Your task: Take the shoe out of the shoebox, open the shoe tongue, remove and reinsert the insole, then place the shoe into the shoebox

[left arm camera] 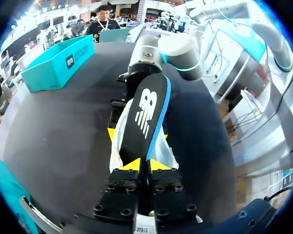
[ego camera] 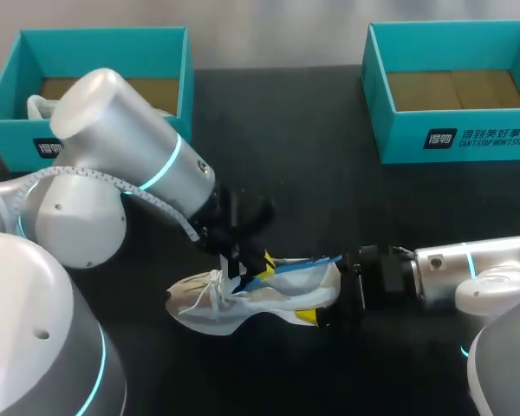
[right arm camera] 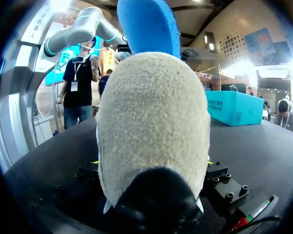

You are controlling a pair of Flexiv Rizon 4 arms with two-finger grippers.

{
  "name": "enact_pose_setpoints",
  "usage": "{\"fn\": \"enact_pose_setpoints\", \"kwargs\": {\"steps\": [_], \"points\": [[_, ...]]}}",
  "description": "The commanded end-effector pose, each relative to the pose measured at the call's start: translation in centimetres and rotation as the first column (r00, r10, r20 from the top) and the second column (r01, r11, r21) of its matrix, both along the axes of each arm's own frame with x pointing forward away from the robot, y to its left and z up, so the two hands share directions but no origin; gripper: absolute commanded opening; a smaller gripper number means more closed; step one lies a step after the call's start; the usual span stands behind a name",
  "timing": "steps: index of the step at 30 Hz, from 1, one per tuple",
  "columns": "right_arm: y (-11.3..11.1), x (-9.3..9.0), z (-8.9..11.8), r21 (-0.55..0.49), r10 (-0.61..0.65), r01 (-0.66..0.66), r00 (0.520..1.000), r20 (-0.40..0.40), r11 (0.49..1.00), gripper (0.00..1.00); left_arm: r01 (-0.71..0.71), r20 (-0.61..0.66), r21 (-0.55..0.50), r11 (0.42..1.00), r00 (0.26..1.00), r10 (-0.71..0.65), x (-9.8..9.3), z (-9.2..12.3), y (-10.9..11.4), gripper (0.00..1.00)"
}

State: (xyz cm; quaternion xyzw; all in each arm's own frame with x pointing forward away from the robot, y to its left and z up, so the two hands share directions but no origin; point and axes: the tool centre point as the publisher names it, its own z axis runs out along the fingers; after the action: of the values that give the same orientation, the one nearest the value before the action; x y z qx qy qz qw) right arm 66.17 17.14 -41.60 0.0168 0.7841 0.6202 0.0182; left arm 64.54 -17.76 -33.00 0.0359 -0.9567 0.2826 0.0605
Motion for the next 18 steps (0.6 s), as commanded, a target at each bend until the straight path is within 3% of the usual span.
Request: {"fn": "enact_pose_setpoints", "kwargs": {"steps": [1,4,6,10,18], "points": [[0.0,-0.2,0.1,-0.005,0.0,0.0,1.0,-0.001,1.0,0.0,0.001,0.002,0.016,1.0,1.0,-0.001,0.0,0.2,-0.7,0.35],[0.0,-0.2,0.1,-0.005,0.0,0.0,1.0,-0.001,1.0,0.0,0.012,0.01,0.008,1.0,1.0,-0.012,-0.2,0.6,-0.6,0.48],[0.0,-0.2,0.1,-0.005,0.0,0.0,1.0,-0.001,1.0,0.0,0.016,0.021,0.002,1.0,1.0,-0.016,-0.4,0.9,-0.5,0.71],[0.0,-0.2,0.1,-0.005,0.0,0.0,1.0,-0.001,1.0,0.0,0.017,0.058,-0.007,1.0,0.998,-0.017,-0.8,1.5,-0.3,0.87],[0.0,-0.2,0.1,-0.005,0.0,0.0,1.0,-0.001,1.0,0.0,-0.024,0.176,-0.001,1.0,0.984,0.024,-1.9,2.4,-1.1,0.85]]}}
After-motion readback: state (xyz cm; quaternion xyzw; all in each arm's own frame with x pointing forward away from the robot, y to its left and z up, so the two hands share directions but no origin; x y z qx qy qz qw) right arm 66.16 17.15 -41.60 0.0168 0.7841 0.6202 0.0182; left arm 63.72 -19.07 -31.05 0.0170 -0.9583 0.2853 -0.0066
